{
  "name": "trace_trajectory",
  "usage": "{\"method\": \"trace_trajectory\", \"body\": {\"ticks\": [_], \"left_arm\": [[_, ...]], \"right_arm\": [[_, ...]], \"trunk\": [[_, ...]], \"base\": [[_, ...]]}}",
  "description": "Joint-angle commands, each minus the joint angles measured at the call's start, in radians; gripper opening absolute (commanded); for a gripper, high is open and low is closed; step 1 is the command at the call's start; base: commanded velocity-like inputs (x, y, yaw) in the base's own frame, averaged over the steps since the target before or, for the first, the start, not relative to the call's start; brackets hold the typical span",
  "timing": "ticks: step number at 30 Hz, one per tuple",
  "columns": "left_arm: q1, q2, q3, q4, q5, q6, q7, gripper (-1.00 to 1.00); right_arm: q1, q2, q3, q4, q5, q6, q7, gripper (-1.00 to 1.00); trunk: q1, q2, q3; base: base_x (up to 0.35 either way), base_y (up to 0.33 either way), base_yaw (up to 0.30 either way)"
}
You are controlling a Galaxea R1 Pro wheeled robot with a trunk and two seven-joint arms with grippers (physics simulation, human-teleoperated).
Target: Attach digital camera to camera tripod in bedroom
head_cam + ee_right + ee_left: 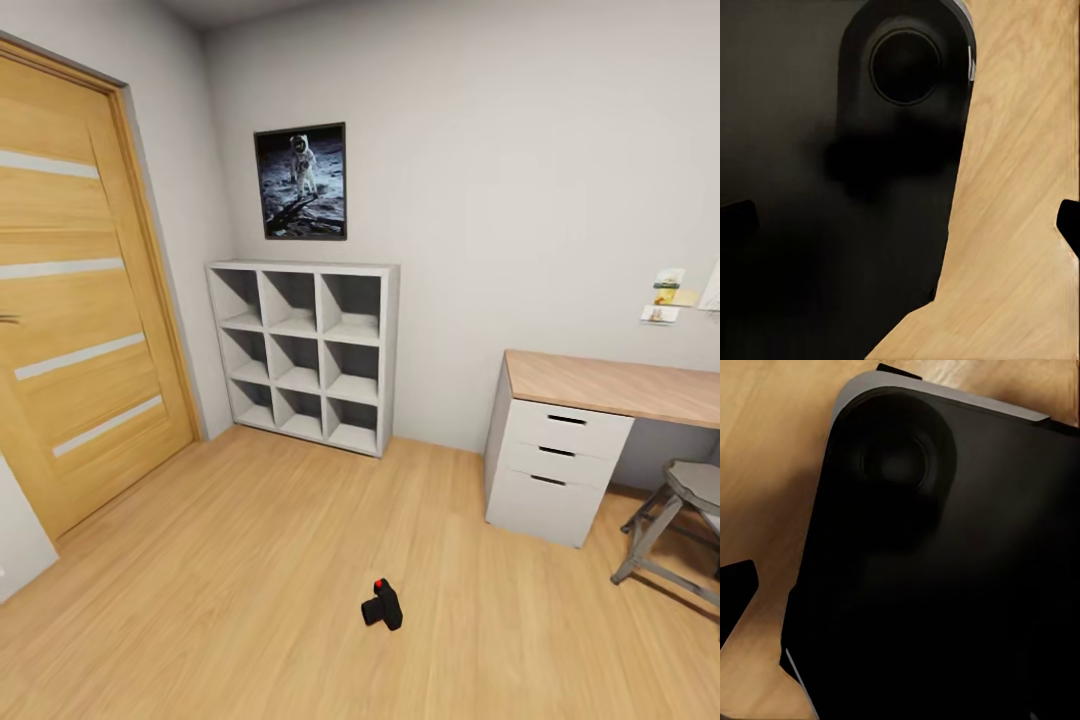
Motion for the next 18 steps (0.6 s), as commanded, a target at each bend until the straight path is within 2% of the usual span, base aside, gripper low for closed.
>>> {"method": "trace_trajectory", "body": {"ticks": [1,18], "left_arm": [[0.0,0.0,0.006,0.0,0.003,-0.001,0.0,1.0],[0.0,0.0,0.008,-0.002,0.003,-0.001,0.003,1.0]], "right_arm": [[0.0,0.0,0.003,0.0,0.007,-0.002,-0.001,1.0],[0.0,0.002,0.003,0.0,0.009,-0.002,0.0,1.0]], "trunk": [[0.001,0.0,-0.001],[0.001,0.0,-0.001]], "base": [[0.291,-0.204,0.0],[0.285,-0.226,0.0]]}}
